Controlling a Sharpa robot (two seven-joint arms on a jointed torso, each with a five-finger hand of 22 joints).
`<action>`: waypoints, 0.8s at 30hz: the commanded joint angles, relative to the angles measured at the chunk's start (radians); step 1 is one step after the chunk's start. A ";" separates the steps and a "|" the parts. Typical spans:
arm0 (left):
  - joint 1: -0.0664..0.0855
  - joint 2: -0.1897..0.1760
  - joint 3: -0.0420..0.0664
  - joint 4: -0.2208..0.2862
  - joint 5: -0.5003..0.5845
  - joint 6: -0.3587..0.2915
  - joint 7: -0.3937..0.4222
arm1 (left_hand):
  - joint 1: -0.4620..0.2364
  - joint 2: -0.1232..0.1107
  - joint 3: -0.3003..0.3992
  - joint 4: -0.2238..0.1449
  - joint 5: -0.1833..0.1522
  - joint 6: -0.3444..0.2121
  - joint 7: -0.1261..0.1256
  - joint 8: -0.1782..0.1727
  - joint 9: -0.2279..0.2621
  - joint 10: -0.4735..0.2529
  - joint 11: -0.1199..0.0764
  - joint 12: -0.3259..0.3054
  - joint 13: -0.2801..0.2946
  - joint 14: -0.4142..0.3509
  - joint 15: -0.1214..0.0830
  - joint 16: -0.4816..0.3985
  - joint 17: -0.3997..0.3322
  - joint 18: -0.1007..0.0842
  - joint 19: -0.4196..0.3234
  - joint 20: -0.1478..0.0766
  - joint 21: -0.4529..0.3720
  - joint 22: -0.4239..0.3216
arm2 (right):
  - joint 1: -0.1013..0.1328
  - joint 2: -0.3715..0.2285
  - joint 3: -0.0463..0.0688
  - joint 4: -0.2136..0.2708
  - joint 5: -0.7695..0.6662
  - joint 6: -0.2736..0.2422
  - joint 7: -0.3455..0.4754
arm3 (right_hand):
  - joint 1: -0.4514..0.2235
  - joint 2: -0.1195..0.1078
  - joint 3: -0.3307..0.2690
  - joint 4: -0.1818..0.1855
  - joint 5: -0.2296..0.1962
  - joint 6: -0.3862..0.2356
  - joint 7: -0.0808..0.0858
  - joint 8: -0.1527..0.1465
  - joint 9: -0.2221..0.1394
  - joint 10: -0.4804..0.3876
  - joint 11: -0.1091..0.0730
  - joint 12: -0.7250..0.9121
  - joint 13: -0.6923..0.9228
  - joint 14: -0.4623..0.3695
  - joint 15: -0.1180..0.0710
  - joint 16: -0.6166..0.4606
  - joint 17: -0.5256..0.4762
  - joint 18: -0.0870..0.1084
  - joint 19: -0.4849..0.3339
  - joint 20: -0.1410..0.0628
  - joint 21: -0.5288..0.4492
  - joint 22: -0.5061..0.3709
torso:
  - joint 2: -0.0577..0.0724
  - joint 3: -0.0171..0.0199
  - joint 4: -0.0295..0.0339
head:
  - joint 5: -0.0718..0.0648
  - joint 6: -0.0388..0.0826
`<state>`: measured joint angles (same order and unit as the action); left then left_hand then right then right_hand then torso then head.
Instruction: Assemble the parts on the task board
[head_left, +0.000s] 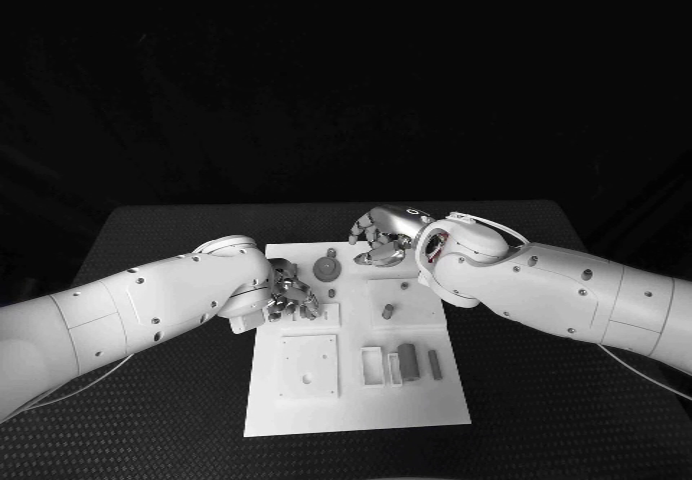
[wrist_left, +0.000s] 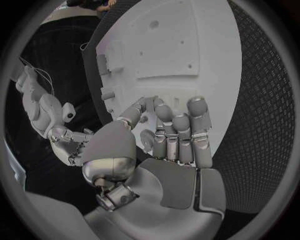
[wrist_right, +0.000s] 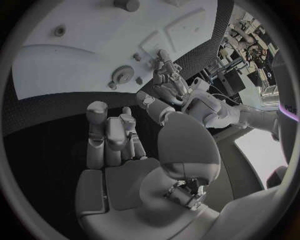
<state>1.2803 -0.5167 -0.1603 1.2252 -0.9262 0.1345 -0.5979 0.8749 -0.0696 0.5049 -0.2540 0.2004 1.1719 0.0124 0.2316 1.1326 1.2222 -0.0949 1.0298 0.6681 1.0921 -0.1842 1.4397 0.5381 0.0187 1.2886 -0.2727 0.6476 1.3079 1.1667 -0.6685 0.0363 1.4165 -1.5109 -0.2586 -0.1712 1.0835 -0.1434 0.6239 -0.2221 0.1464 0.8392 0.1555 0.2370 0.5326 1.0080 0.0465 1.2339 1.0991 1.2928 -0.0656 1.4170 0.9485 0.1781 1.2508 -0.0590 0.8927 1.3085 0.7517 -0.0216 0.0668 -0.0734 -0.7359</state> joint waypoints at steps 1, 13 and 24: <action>-0.002 0.002 -0.001 -0.001 0.029 0.025 0.001 | 0.075 0.088 0.031 -0.033 0.005 0.011 -0.001 0.005 0.001 0.008 -0.002 0.004 0.001 0.009 -0.008 0.007 0.002 0.021 0.011 0.000 0.005 0.021 | 0.000 0.000 0.000 0.001 -0.006 0.011 0.001 | -0.003 0.004 -0.001 0.002 0.003 -0.002 0.007 -0.005 -0.001 -0.002 0.003 0.005 -0.001 -0.002 0.005 -0.006 0.001 0.084 0.004 -0.007 -0.005 0.017 | 0.000 0.0001 0.0004 | 0.000 -0.001; -0.002 0.003 -0.001 -0.007 0.040 0.074 -0.010 | 0.084 0.087 0.075 -0.032 0.011 0.021 -0.004 0.007 -0.001 0.020 -0.005 0.004 0.002 0.017 -0.006 0.012 0.008 0.018 0.014 0.002 0.016 0.022 | 0.000 0.000 0.000 0.000 -0.006 0.012 0.001 | -0.003 0.004 -0.001 0.001 0.003 -0.002 0.007 -0.005 -0.001 -0.003 0.003 0.005 -0.001 -0.002 0.005 -0.006 0.001 0.084 0.004 -0.007 -0.005 0.017 | 0.000 0.0001 0.0001 | -0.001 -0.002; -0.001 0.003 -0.001 -0.008 -0.008 0.073 -0.010 | 0.083 0.082 0.084 -0.033 0.039 0.026 -0.006 0.009 -0.001 0.025 -0.007 0.007 0.005 0.021 -0.006 0.015 0.013 0.017 0.016 0.001 0.024 0.022 | 0.000 0.000 0.000 0.001 -0.006 0.012 0.001 | -0.003 0.004 -0.001 0.001 0.003 -0.002 0.007 -0.005 -0.001 -0.003 0.003 0.005 -0.001 -0.002 0.005 -0.006 0.001 0.084 0.004 -0.007 -0.005 0.017 | 0.000 -0.0001 0.0006 | -0.001 -0.002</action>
<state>1.2821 -0.5157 -0.1588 1.2160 -0.9100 0.1810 -0.6011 0.8695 -0.0643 0.5285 -0.2318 0.2351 1.1913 0.0032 0.2353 1.1317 1.2417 -0.1002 1.0311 0.6720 1.0993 -0.1841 1.4484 0.5494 0.0187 1.2973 -0.2713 0.6704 1.3076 1.1667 -0.6687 0.0363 1.4159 -1.5109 -0.2571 -0.1716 1.0835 -0.1435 0.6239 -0.2221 0.1464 0.8374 0.1573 0.2370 0.5326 1.0080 0.0465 1.2338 1.0992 1.2928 -0.0656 1.4170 0.9484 0.1781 1.2542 -0.0621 0.8927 1.3085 0.7517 -0.0216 0.0670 -0.0746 -0.7385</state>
